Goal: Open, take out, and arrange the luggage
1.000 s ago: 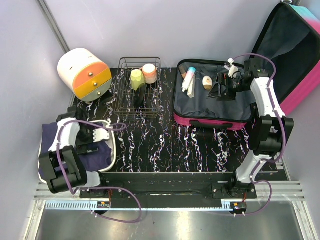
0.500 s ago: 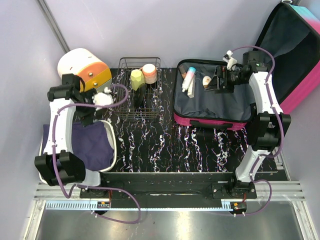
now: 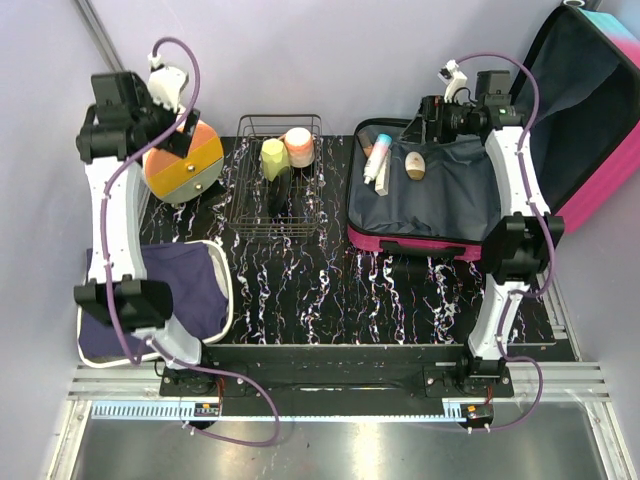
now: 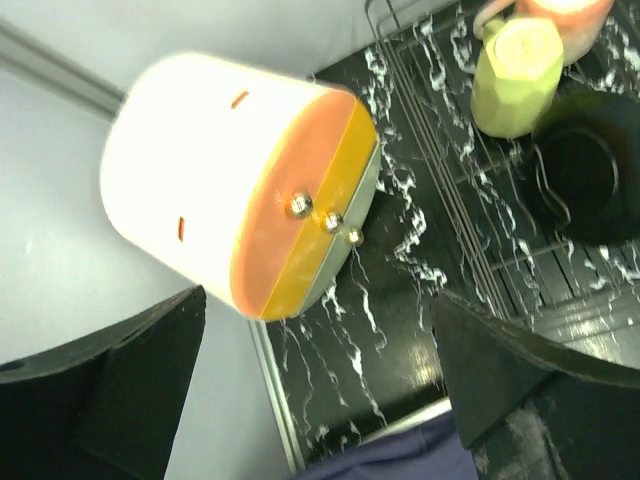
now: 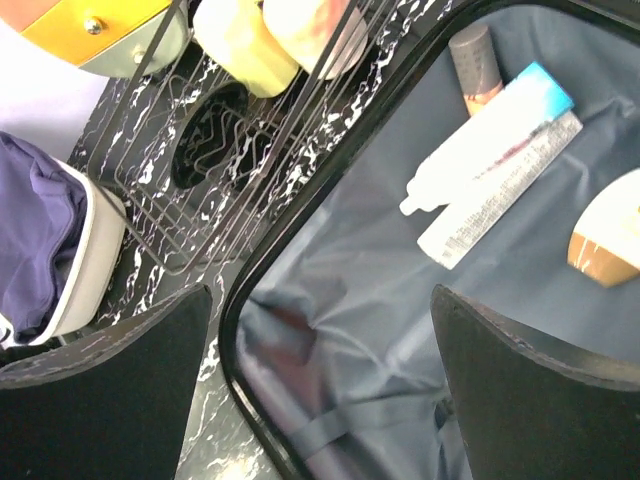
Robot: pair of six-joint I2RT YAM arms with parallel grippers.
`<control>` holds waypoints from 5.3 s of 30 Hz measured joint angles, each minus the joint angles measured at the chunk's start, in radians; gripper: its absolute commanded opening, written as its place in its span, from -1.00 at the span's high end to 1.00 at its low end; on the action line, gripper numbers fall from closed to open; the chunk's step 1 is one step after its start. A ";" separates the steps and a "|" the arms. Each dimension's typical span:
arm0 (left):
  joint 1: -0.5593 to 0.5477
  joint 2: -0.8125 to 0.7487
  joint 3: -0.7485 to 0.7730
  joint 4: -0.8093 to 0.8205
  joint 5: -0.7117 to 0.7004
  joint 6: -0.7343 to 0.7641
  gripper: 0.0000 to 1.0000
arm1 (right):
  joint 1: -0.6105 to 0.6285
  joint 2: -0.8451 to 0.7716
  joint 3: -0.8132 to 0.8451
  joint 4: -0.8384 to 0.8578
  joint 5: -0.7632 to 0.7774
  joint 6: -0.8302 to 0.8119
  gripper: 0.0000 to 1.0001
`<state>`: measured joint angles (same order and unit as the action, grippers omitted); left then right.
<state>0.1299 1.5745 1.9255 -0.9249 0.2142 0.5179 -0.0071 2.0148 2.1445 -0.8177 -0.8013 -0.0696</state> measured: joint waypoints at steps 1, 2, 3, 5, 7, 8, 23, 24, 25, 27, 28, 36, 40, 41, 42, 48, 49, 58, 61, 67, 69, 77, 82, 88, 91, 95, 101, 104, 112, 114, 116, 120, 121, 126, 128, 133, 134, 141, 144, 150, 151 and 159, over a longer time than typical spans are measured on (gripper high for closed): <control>-0.002 0.053 0.090 -0.011 0.000 -0.002 -0.95 | 0.000 0.032 0.030 0.009 -0.012 -0.001 -0.99; -0.006 0.123 0.215 -0.056 0.002 0.004 -0.95 | 0.000 0.064 0.054 0.017 -0.020 -0.001 -0.99; -0.009 0.179 0.303 -0.071 0.004 0.013 -0.97 | 0.000 0.088 0.068 0.022 -0.024 -0.001 -0.99; -0.014 0.254 0.404 -0.102 0.014 0.053 -0.98 | 0.000 0.135 0.088 0.038 -0.021 0.003 -0.99; -0.019 0.278 0.401 -0.137 0.018 0.151 -0.98 | 0.000 0.167 0.089 0.049 -0.002 0.008 -0.99; -0.022 0.273 0.359 -0.135 0.018 0.204 -0.98 | 0.003 0.177 0.089 0.054 0.011 0.006 -0.99; 0.082 0.240 0.050 -0.153 0.318 0.944 -0.82 | 0.033 0.182 0.089 0.141 0.175 -0.098 -0.99; 0.095 0.238 0.029 -0.150 0.348 0.995 -0.76 | 0.033 0.182 0.089 0.141 0.175 -0.114 -0.99; 0.109 0.238 0.009 -0.150 0.374 1.052 -0.73 | 0.033 0.182 0.089 0.141 0.175 -0.123 -0.99; 0.132 0.240 -0.019 -0.151 0.408 1.153 -0.57 | 0.033 0.182 0.089 0.140 0.171 -0.130 -0.99; 0.141 0.241 -0.024 -0.152 0.422 1.205 -0.51 | 0.033 0.182 0.089 0.140 0.169 -0.132 -0.99; 0.173 0.308 -0.023 -0.089 0.462 1.399 -0.27 | 0.034 0.182 0.077 0.151 0.156 -0.102 -0.99; 0.173 0.366 -0.023 -0.034 0.464 1.428 -0.10 | 0.035 0.182 0.062 0.156 0.155 -0.078 -0.99; 0.173 0.379 -0.023 -0.017 0.465 1.433 -0.05 | 0.035 0.182 0.061 0.156 0.155 -0.074 -0.99; 0.172 0.388 -0.023 -0.002 0.472 1.439 -0.03 | 0.035 0.182 0.059 0.159 0.156 -0.072 -0.98; 0.165 0.393 -0.079 0.153 0.502 1.459 0.13 | 0.039 0.182 0.045 0.158 0.156 -0.072 -0.99; 0.164 0.395 -0.082 0.169 0.502 1.461 0.15 | 0.039 0.182 0.045 0.156 0.156 -0.072 -0.99; 0.163 0.416 -0.082 0.254 0.512 1.472 0.35 | 0.040 0.182 0.064 0.120 0.164 -0.075 -1.00; 0.158 0.417 -0.082 0.256 0.506 1.472 0.36 | 0.040 0.182 0.066 0.111 0.165 -0.076 -0.99; 0.148 0.418 -0.082 0.257 0.490 1.472 1.00 | 0.040 0.182 0.068 0.101 0.176 -0.077 -0.99; 0.140 0.419 -0.084 0.249 0.495 1.472 1.00 | 0.040 0.182 0.068 0.094 0.181 -0.079 -0.99; 0.113 0.421 -0.220 0.263 0.487 1.471 1.00 | 0.040 0.182 0.068 0.087 0.182 -0.080 -0.99; 0.084 0.384 -0.286 0.276 0.489 1.468 0.04 | 0.040 0.182 0.068 0.087 0.181 -0.080 -0.99; 0.088 0.290 -0.347 0.395 0.493 1.468 -0.02 | 0.040 0.182 0.068 0.087 0.180 -0.079 -1.00; 0.113 0.274 -0.346 0.448 0.491 1.468 -0.10 | 0.040 0.182 0.067 0.087 0.180 -0.079 -0.99; 0.137 0.278 -0.344 0.478 0.467 1.468 -0.11 | 0.040 0.182 0.066 0.087 0.180 -0.076 -0.99; 0.144 0.324 -0.321 0.517 0.427 1.468 0.05 | 0.040 0.182 0.066 0.087 0.180 -0.072 -0.99; 0.141 0.350 -0.311 0.530 0.426 1.471 0.08 | 0.040 0.182 0.066 0.087 0.180 -0.071 -0.99; 0.143 0.388 -0.285 0.576 0.422 1.471 0.14 | 0.040 0.182 0.066 0.086 0.180 -0.066 -0.99; 0.142 0.387 -0.291 0.585 0.426 1.471 0.05 | 0.040 0.182 0.066 0.086 0.180 -0.065 -0.99; 0.143 0.386 -0.298 0.582 0.430 1.471 -0.05 | 0.040 0.182 0.066 0.086 0.179 -0.064 -0.99; 0.143 0.369 -0.300 0.573 0.441 1.453 -0.17 | 0.040 0.182 0.066 0.088 0.146 -0.060 -0.99; 0.143 0.360 -0.302 0.567 0.445 1.449 -0.18 | 0.042 0.182 0.066 0.089 0.138 -0.055 -0.99; 0.126 0.265 -0.348 0.540 0.472 1.368 -0.16 | 0.081 0.217 0.152 0.072 0.125 -0.033 -0.99; 0.101 0.253 -0.328 0.506 0.470 1.322 -0.16 | 0.114 0.259 0.241 0.067 0.113 -0.026 -0.99; 0.009 0.300 -0.216 0.419 0.428 1.181 -0.15 | 0.178 0.293 0.316 0.054 0.089 -0.023 -0.99; -0.012 0.317 -0.188 0.400 0.411 1.151 -0.16 | 0.186 0.293 0.316 0.047 0.083 -0.025 -0.99; -0.100 0.397 -0.140 0.285 0.276 0.979 -0.16 | 0.223 0.293 0.266 -0.024 0.097 -0.110 -0.99; -0.108 0.442 -0.140 0.252 0.204 0.903 -0.15 | 0.237 0.293 0.241 -0.052 0.105 -0.126 -0.99; -0.086 0.483 -0.129 0.237 0.136 0.757 -0.15 | 0.245 0.292 0.237 -0.064 0.108 -0.150 -0.99; -0.088 0.486 -0.129 0.233 0.137 0.740 -0.15 | 0.245 0.292 0.237 -0.065 0.110 -0.152 -0.99; -0.144 0.496 -0.128 0.273 0.131 0.608 -0.15 | 0.245 0.292 0.235 -0.068 0.112 -0.160 -0.99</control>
<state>-0.0143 2.0705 1.7973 -0.6518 0.3450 1.1259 0.2375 2.3070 2.3798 -0.8852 -0.6891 -0.2298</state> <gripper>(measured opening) 0.576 0.994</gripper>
